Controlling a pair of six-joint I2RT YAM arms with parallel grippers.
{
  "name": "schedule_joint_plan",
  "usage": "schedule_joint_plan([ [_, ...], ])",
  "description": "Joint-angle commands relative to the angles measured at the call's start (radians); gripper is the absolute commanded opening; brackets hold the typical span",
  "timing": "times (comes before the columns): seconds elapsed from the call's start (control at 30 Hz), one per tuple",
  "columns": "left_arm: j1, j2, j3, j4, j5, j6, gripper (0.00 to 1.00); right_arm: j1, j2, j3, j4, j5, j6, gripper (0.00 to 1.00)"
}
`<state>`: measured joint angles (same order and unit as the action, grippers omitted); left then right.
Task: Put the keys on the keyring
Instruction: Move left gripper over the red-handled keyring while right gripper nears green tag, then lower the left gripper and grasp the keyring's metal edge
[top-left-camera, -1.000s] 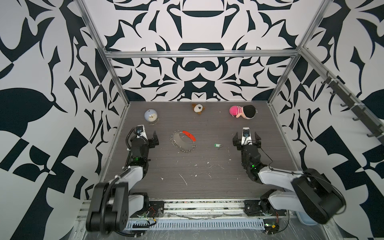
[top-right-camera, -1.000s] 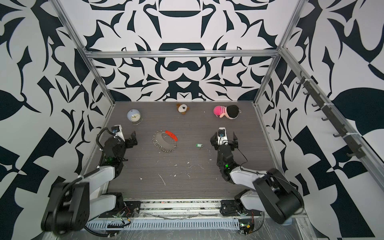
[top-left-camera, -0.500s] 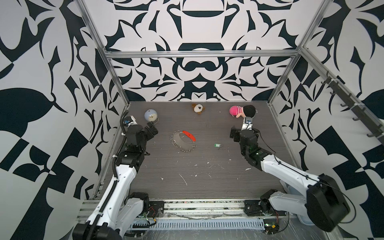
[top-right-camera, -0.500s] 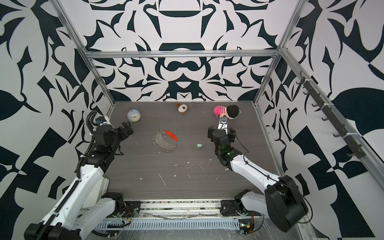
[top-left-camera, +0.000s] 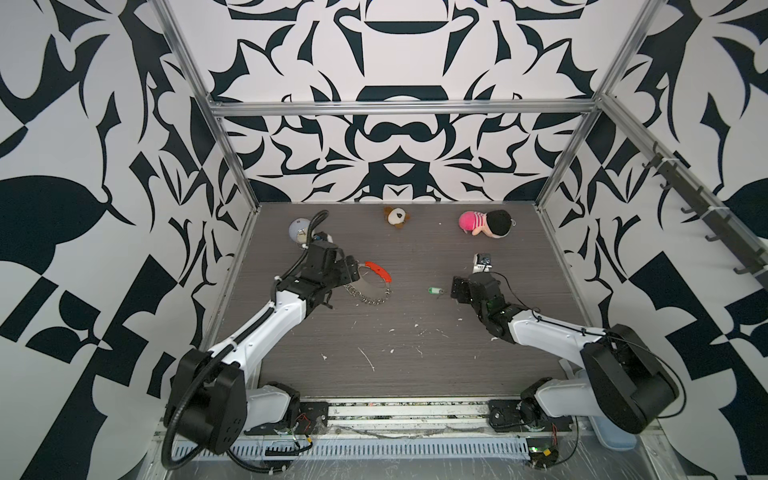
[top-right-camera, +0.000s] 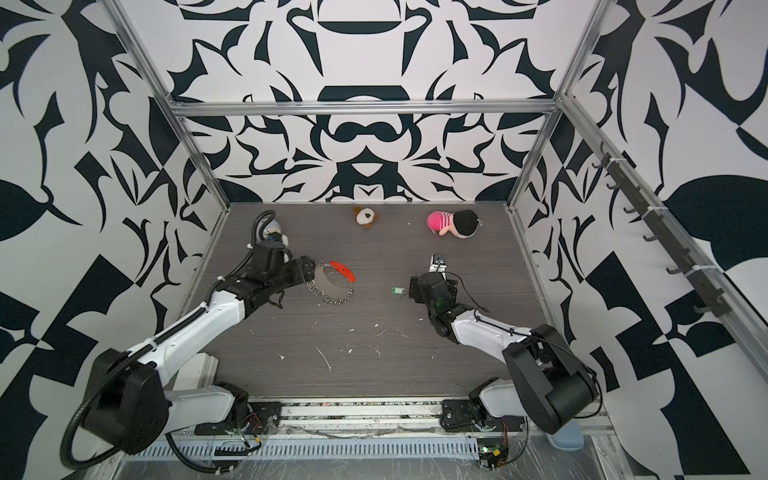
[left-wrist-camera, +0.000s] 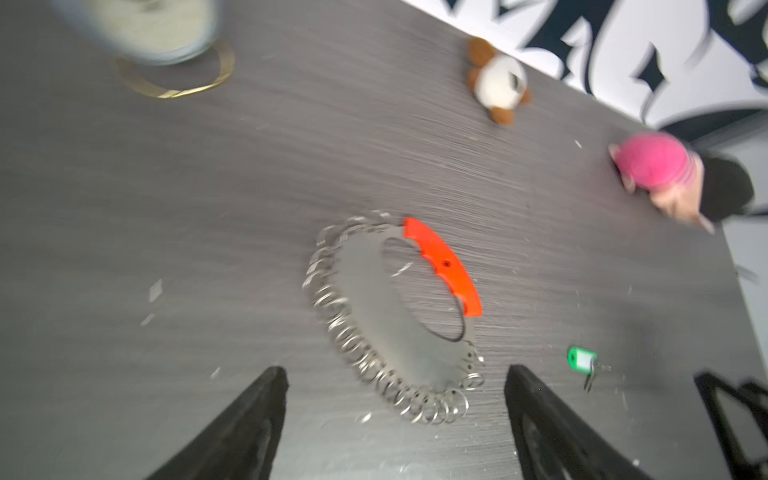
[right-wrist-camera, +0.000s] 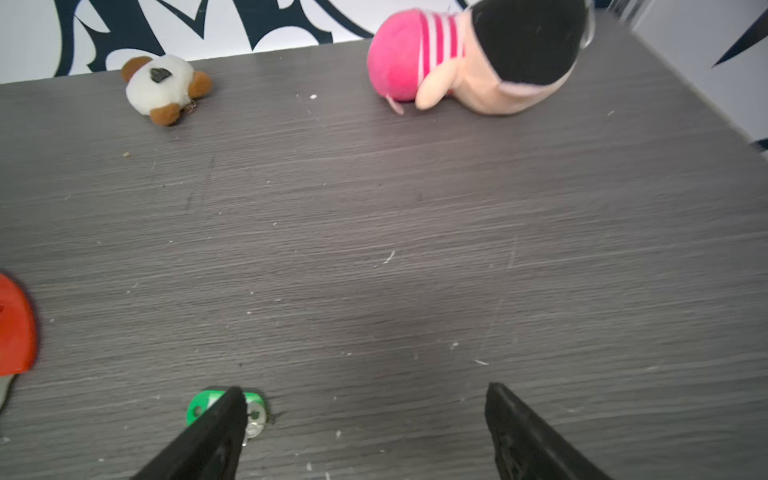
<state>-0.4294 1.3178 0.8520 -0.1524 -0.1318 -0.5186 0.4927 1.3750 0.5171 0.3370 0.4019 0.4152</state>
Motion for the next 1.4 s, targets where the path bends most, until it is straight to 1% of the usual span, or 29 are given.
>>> schedule_joint_plan([
  [0.0,-0.049,0.073,0.008,0.116,0.030,0.218,0.81,0.005,0.048,0.063,0.111,-0.030,-0.017,0.89],
  [0.07,-0.085,0.101,0.017,0.118,0.089,0.352,0.80,0.007,0.073,0.089,0.100,-0.032,-0.029,0.85],
  [0.13,-0.103,0.116,0.020,0.095,0.180,0.509,0.76,0.007,0.075,0.089,0.094,-0.042,-0.019,0.84],
  [0.2,-0.105,0.122,0.032,0.053,0.236,0.642,0.70,0.007,0.060,0.082,0.099,-0.057,-0.010,0.80],
  [0.23,-0.105,0.124,0.044,0.022,0.254,0.710,0.67,0.007,0.050,0.073,0.102,-0.061,-0.006,0.80],
  [0.3,-0.105,0.136,0.084,-0.047,0.248,0.793,0.67,0.007,0.041,0.054,0.122,-0.047,-0.006,0.79],
  [0.37,-0.104,0.156,0.131,-0.106,0.228,0.797,0.64,0.007,0.028,0.046,0.104,-0.010,0.001,0.79],
  [0.4,-0.104,0.169,0.153,-0.125,0.221,0.771,0.64,0.007,0.022,0.043,0.085,0.013,0.002,0.79],
  [0.5,-0.106,0.199,0.189,-0.148,0.253,0.586,0.64,0.007,0.007,0.025,0.079,0.051,0.014,0.79],
  [0.57,-0.111,0.227,0.207,-0.164,0.233,0.462,0.62,0.007,-0.003,0.024,0.074,0.062,0.016,0.79],
  [0.6,-0.114,0.245,0.214,-0.180,0.230,0.421,0.59,0.007,-0.006,0.021,0.077,0.071,0.016,0.79],
  [0.63,-0.119,0.259,0.217,-0.193,0.240,0.408,0.57,0.007,-0.003,0.020,0.083,0.075,0.016,0.79],
  [0.67,-0.129,0.270,0.216,-0.203,0.258,0.428,0.53,0.007,-0.001,0.020,0.082,0.080,0.017,0.79],
  [0.73,-0.167,0.277,0.192,-0.213,0.286,0.538,0.48,0.007,0.001,0.019,0.077,0.087,0.013,0.79],
  [0.8,-0.205,0.270,0.147,-0.200,0.311,0.701,0.46,0.007,0.001,0.015,0.076,0.091,0.007,0.79],
  [0.87,-0.212,0.269,0.140,-0.219,0.342,0.856,0.42,0.007,-0.003,0.015,0.073,0.091,0.008,0.79],
  [0.9,-0.212,0.273,0.154,-0.238,0.336,0.924,0.38,0.007,-0.007,0.015,0.073,0.085,0.008,0.79],
  [0.93,-0.212,0.280,0.172,-0.250,0.312,0.957,0.37,0.007,-0.010,0.014,0.074,0.080,0.009,0.78],
  [1.0,-0.211,0.304,0.228,-0.289,0.257,0.999,0.36,0.007,-0.012,0.014,0.075,0.071,0.017,0.78],
  [1.03,-0.211,0.319,0.256,-0.308,0.247,1.012,0.36,0.007,-0.011,0.014,0.075,0.068,0.019,0.78],
  [1.13,-0.212,0.376,0.330,-0.366,0.230,1.000,0.35,0.007,-0.008,0.016,0.073,0.063,0.022,0.78],
  [1.23,-0.212,0.408,0.328,-0.372,0.248,1.015,0.31,0.007,-0.008,0.015,0.068,0.061,0.026,0.78],
  [1.37,-0.212,0.427,0.292,-0.331,0.228,1.080,0.26,0.006,-0.012,0.012,0.066,0.063,0.025,0.78],
])
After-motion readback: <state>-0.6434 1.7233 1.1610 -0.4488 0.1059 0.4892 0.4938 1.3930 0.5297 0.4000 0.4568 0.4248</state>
